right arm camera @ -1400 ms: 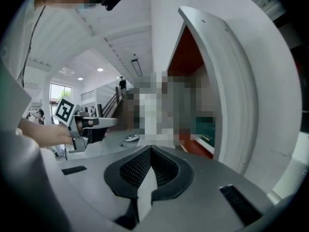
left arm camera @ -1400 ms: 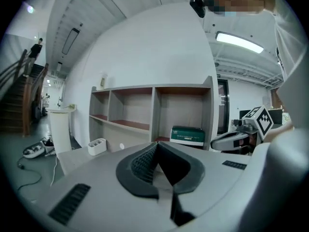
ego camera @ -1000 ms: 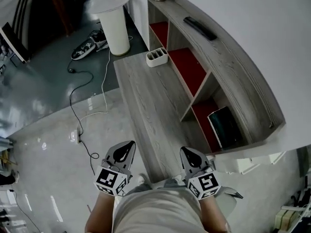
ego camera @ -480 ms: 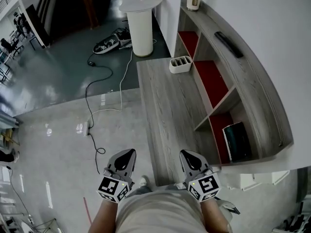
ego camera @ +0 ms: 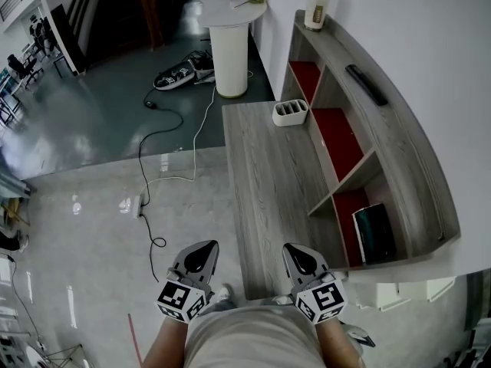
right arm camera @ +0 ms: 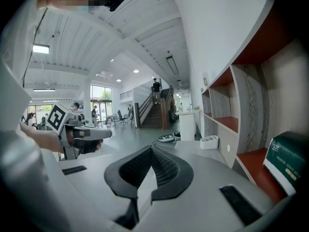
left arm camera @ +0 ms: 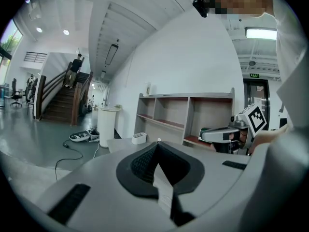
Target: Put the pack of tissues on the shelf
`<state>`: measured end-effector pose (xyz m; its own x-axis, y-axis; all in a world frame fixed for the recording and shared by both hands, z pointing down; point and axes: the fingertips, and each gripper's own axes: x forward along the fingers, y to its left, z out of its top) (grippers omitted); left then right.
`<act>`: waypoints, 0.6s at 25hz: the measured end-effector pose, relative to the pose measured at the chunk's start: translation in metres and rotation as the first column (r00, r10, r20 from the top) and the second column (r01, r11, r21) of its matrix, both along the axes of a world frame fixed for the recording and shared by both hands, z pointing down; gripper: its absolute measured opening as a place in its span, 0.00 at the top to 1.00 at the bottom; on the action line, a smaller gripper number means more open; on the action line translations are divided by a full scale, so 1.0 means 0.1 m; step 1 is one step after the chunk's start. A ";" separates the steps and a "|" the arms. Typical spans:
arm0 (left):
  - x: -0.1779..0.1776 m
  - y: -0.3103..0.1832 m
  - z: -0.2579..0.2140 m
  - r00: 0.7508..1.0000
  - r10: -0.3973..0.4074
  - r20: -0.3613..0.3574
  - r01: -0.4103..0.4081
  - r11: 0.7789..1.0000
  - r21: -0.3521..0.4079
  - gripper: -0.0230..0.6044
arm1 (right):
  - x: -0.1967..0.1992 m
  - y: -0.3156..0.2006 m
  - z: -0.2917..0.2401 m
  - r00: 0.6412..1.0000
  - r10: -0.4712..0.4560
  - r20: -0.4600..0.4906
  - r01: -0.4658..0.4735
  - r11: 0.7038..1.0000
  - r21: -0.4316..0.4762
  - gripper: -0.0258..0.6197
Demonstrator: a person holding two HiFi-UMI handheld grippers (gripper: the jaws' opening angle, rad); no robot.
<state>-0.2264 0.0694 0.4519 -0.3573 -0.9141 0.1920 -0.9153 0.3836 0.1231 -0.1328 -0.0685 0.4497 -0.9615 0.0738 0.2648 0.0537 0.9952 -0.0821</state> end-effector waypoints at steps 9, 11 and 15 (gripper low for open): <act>0.02 -0.04 0.02 1.000 -0.002 0.004 0.002 1.000 0.007 0.94 | 0.04 0.00 0.01 1.000 -0.014 -0.012 0.015 1.000 0.028 0.92; 0.04 -0.04 0.04 1.000 0.003 -0.001 -0.003 1.000 0.000 0.94 | 0.05 -0.01 0.02 1.000 -0.008 -0.014 0.008 1.000 0.024 0.92; 0.06 -0.04 0.07 1.000 0.011 -0.004 -0.011 1.000 -0.018 0.94 | 0.06 -0.01 0.01 1.000 -0.009 -0.015 0.009 1.000 0.025 0.92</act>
<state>-0.2203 0.0651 0.4587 -0.3466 -0.9142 0.2100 -0.9190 0.3758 0.1194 -0.1270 -0.0691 0.4506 -0.9569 0.0756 0.2805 0.0618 0.9964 -0.0575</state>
